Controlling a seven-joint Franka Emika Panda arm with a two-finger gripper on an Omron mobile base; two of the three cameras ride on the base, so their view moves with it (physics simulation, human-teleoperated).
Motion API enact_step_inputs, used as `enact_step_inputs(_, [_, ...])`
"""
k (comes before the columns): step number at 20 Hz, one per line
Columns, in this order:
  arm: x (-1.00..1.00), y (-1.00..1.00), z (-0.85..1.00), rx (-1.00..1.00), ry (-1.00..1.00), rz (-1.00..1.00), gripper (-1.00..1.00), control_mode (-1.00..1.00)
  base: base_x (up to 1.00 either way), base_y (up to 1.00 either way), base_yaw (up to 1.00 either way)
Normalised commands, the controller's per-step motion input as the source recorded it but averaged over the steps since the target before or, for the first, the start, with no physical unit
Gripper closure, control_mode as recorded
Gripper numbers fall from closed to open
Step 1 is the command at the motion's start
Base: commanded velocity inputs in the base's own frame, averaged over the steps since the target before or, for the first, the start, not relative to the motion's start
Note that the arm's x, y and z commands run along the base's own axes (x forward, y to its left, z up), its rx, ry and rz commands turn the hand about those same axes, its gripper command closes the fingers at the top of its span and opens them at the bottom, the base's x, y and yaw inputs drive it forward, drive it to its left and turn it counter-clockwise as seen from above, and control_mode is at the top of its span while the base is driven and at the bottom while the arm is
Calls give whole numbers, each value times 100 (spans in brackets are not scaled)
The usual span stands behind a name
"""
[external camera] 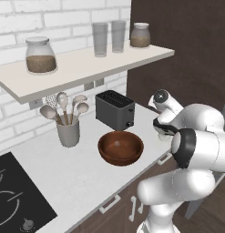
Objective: Grab a lemon wedge from the fridge and one ice cube from the ice bowl, and put them in the glass of lemonade.
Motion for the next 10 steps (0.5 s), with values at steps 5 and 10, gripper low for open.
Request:
enact_step_inputs(5, [18,-2,-27,0,0,-2,100,-100,0,0,0])
enact_step_inputs(10, [18,-1,-24,0,0,-1,100,-100,0,0,0])
